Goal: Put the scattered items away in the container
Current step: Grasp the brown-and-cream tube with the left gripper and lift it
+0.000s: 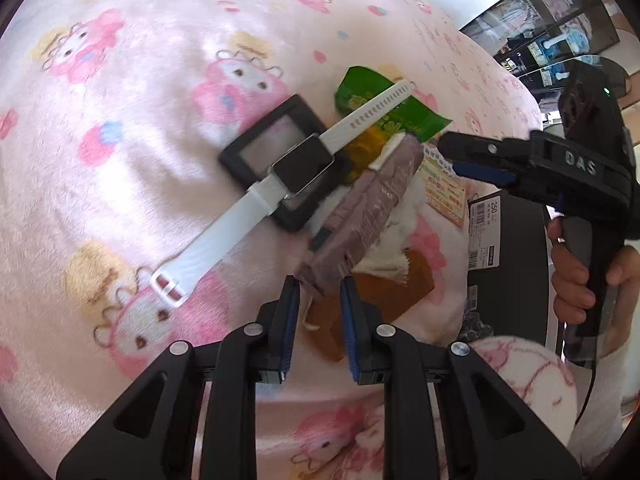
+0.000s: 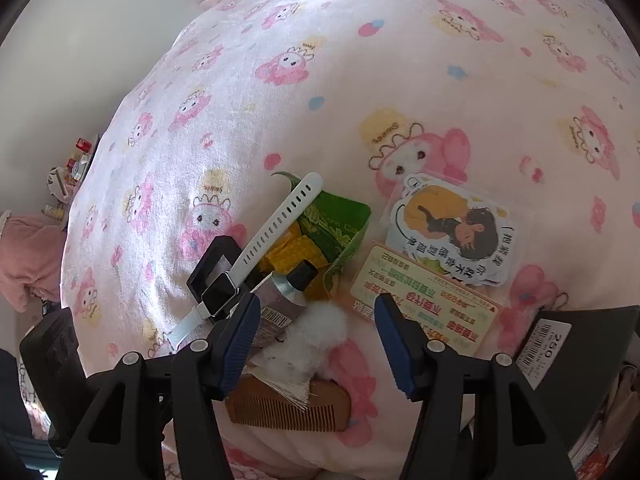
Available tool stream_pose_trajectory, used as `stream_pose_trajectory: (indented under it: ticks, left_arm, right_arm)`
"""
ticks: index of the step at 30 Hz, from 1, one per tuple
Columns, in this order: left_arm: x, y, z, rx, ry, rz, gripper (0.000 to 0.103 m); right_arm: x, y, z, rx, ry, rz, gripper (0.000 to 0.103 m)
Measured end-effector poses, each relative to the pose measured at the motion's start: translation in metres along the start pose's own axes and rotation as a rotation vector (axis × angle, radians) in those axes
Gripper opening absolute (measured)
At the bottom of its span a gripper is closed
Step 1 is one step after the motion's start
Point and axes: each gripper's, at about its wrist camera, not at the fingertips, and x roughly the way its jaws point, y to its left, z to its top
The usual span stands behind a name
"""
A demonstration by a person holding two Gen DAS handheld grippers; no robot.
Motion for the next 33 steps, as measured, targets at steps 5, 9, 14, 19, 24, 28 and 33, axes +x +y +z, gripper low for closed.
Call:
stream_pose_trajectory:
  ticks: [5, 9, 14, 19, 24, 28, 33]
  left_arm:
    - [0.008, 0.024, -0.009, -0.116, -0.006, -0.144, 0.032]
    - [0.007, 0.042, -0.004, -0.194, -0.050, -0.185, 0.032]
    - [0.013, 0.055, 0.006, -0.235, -0.075, -0.158, 0.039]
    - [0.014, 0.063, 0.008, -0.266, -0.081, -0.196, 0.041]
    - [0.013, 0.064, 0.012, -0.282, -0.095, -0.252, 0.041]
    - [0.031, 0.059, 0.017, -0.259, -0.051, -0.161, 0.042]
    - [0.038, 0.061, 0.016, -0.261, -0.033, -0.179, 0.045]
  right_arm:
    - [0.025, -0.002, 0.006, 0.061, 0.047, 0.010, 0.067]
    - [0.027, -0.001, 0.012, 0.079, 0.046, 0.040, 0.068]
    - [0.040, 0.009, 0.007, 0.044, 0.084, 0.154, 0.034]
    - [0.034, 0.010, -0.007, 0.035, 0.078, 0.174, 0.033]
    - [0.004, -0.007, -0.028, 0.099, 0.063, 0.226, 0.031]
    - [-0.001, -0.013, -0.040, 0.128, 0.045, 0.178, 0.032]
    - [-0.013, -0.009, -0.037, 0.093, -0.008, 0.168, 0.032]
